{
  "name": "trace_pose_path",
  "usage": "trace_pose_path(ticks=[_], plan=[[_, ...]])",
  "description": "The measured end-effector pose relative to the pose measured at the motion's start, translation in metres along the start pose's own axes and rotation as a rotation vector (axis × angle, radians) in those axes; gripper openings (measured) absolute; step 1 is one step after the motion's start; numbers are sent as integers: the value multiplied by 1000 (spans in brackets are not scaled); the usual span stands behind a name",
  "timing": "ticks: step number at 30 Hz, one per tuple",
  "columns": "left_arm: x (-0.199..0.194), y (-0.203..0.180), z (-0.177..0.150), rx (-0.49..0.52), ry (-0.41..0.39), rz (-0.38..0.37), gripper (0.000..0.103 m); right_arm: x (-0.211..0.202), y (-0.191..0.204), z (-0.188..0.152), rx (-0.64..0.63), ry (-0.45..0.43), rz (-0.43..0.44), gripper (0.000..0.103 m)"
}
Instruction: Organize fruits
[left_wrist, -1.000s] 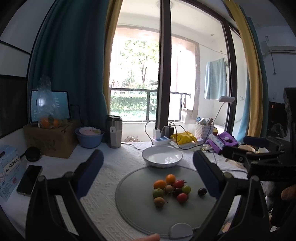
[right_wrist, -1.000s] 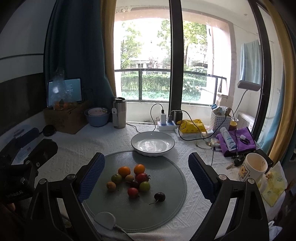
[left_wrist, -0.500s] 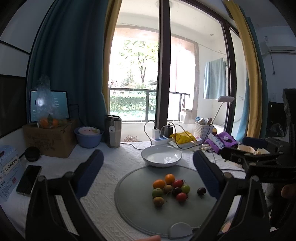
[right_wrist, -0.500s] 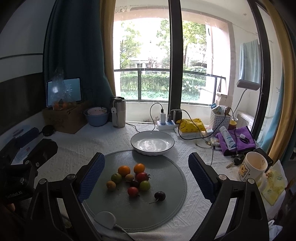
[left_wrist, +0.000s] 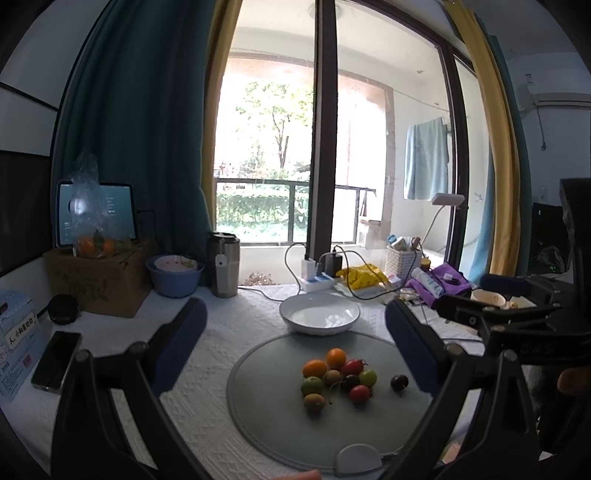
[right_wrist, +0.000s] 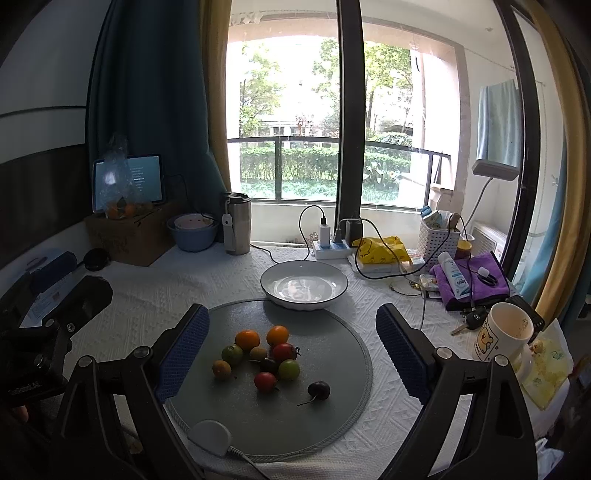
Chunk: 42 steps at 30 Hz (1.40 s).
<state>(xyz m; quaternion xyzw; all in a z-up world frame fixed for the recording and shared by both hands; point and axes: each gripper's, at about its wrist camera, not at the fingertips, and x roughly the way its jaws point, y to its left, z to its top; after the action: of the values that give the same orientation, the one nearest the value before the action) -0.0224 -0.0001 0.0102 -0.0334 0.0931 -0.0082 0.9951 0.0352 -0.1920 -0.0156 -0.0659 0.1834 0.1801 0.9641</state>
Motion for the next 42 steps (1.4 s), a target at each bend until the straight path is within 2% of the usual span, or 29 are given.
trace_pose_path(ticks=[20,26,31,42], plan=[[0,-2,-1,-2,4,-6,98,1,-2,-2,0,7,2,94],[7,-2,-6,-2,26,-11,98,7,-4,-7,8,23,6,94],[23,-8,-17,16,92,-14,98,21,-11,-15,14,54,36,94],[84,-13,-55,38,319,-25,98,75,-30,-45,37,205,68,91]])
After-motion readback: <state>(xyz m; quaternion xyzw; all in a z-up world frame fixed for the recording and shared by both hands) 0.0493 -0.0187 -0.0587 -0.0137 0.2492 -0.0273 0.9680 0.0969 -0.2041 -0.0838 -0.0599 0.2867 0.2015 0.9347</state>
